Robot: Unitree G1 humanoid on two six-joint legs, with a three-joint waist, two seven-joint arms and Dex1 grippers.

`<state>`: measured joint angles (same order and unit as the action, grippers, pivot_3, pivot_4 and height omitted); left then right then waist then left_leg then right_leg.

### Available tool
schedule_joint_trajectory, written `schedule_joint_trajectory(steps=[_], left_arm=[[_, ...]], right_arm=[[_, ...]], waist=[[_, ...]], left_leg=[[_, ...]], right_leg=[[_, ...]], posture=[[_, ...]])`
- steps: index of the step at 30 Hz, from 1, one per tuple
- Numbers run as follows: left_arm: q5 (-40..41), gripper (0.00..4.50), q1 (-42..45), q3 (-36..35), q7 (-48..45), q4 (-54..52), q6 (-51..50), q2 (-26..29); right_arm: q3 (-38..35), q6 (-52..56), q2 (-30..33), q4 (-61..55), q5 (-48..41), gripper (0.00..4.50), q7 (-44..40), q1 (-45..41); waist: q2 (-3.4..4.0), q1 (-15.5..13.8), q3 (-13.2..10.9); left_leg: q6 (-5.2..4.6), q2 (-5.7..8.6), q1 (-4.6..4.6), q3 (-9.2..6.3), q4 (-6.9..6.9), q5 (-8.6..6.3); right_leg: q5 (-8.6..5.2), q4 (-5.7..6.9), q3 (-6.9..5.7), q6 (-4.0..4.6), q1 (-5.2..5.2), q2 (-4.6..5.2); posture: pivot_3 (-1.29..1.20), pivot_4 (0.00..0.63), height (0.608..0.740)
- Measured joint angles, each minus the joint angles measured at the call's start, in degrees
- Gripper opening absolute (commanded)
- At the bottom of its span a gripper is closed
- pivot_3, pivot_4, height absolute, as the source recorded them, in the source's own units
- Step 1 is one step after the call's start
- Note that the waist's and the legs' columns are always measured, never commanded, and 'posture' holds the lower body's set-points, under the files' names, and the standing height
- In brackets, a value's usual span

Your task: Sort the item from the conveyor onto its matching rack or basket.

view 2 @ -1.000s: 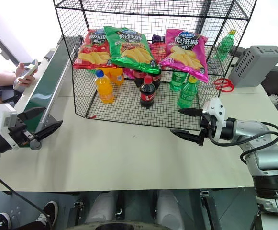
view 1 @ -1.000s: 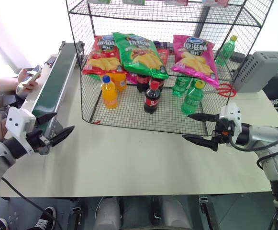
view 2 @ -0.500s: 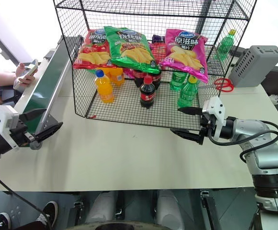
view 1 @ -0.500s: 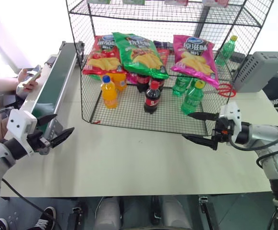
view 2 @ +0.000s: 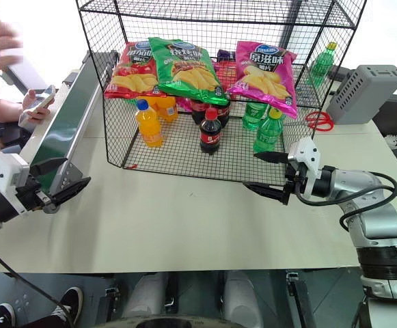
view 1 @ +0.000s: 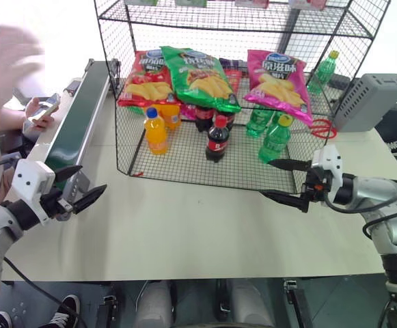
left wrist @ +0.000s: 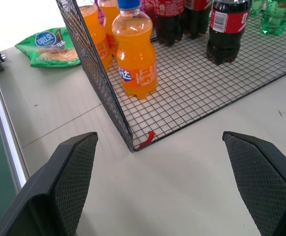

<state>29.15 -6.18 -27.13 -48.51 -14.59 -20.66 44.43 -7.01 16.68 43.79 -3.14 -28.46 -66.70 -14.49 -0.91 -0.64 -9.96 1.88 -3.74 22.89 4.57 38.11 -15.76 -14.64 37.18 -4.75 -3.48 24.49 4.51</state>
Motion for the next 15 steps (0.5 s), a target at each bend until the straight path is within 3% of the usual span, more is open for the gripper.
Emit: schedule_joint_trajectory(steps=[15], left_arm=[[-0.22,4.33,0.17,1.13,-0.05,0.23,0.08,0.02]], right_arm=[[0.02,-0.87,0.0,0.17,0.87,4.44,0.0,-0.05]], waist=[[0.0,0.01,0.0]], left_leg=[[0.0,0.0,0.0,0.0,0.0,0.0]], right_leg=[[0.0,0.01,0.0,0.0,0.0,0.0]], posture=[[0.0,0.15,0.74]])
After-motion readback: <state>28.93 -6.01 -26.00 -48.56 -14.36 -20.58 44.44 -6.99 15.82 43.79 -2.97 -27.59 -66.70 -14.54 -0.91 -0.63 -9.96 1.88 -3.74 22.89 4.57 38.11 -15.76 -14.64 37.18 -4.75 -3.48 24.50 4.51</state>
